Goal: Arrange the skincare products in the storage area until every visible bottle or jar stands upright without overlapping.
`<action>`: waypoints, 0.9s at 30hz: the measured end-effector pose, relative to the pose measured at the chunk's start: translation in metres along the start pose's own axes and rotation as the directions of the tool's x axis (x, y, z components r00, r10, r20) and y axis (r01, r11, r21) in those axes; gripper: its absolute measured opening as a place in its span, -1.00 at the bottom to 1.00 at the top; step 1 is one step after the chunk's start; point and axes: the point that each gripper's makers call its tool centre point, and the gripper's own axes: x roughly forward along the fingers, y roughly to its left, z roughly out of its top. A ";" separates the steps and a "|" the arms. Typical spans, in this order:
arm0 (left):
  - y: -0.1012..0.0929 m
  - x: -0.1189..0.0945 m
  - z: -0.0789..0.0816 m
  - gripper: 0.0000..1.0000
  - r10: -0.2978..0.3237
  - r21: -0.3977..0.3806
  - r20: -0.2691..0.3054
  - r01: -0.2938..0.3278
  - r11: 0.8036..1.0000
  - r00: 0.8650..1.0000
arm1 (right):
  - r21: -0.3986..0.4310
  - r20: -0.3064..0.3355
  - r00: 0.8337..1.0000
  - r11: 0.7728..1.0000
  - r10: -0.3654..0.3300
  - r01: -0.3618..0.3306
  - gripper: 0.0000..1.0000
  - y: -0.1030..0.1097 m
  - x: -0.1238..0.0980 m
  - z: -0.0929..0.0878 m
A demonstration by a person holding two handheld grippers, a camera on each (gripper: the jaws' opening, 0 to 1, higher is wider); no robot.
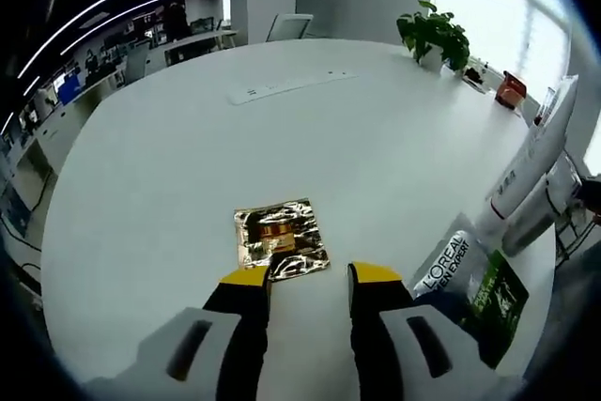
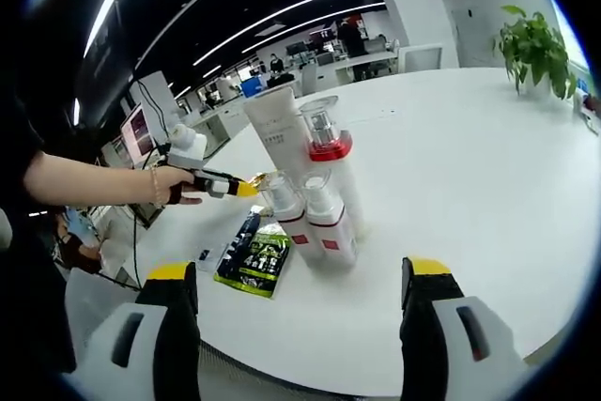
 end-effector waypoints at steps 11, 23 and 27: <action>0.011 0.010 0.002 0.18 0.052 -0.049 -0.015 -0.053 0.997 0.999 | 0.005 0.000 1.000 1.000 -0.002 0.002 0.79 0.000 0.000 0.000; 0.024 0.018 0.009 0.08 0.153 -0.089 -0.040 -0.156 0.984 0.987 | 0.012 -0.006 1.000 1.000 -0.006 0.006 0.78 -0.002 0.001 -0.001; 0.030 0.023 0.015 0.01 0.178 -0.080 -0.040 -0.181 0.980 0.983 | 0.006 -0.010 1.000 1.000 -0.002 0.002 0.79 -0.002 0.001 -0.003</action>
